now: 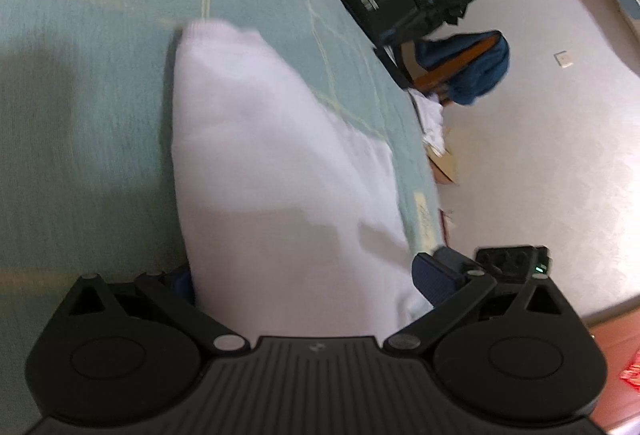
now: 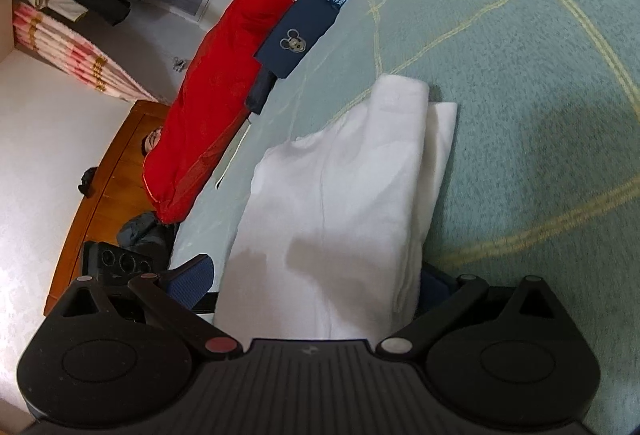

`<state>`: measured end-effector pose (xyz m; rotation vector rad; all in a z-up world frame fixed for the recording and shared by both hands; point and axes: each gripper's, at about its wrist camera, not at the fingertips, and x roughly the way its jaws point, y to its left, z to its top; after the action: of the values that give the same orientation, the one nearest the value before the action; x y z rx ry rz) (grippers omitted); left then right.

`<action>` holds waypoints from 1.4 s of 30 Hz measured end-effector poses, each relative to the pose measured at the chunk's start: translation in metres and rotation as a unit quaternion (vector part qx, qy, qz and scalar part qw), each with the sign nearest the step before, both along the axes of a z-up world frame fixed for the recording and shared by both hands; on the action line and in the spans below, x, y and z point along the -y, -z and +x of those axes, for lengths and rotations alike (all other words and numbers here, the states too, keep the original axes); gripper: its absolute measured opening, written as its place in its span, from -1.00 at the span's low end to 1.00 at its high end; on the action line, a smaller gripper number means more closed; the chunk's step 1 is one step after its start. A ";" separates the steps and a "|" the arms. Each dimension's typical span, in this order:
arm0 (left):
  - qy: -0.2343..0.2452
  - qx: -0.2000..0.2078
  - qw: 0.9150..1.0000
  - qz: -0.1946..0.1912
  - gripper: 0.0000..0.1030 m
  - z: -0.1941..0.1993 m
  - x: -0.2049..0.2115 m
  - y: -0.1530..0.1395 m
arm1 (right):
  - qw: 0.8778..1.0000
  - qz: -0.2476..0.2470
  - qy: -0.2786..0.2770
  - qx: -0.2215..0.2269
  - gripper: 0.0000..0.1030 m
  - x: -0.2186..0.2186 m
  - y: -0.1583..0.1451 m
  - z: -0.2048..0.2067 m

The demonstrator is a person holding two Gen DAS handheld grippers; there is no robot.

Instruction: Fold clothes

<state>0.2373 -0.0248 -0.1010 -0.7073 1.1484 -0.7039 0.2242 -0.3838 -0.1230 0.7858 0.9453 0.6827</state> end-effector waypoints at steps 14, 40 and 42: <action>-0.002 -0.016 1.000 -0.015 0.97 0.002 0.003 0.003 | 0.999 0.038 -0.013 -0.013 1.00 0.007 0.006 0.006; -0.004 0.015 1.000 -0.017 0.98 -0.001 0.001 -0.001 | 0.999 0.024 0.020 0.028 1.00 -0.001 0.002 -0.006; -0.005 0.011 1.000 -0.026 0.98 -0.001 0.000 -0.003 | 0.999 0.022 0.020 0.027 1.00 -0.003 -0.003 -0.006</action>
<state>0.2368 -0.0252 -0.0977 -0.7464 1.1089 -0.7328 0.2186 -0.3806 -0.1196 0.8187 0.8665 0.6890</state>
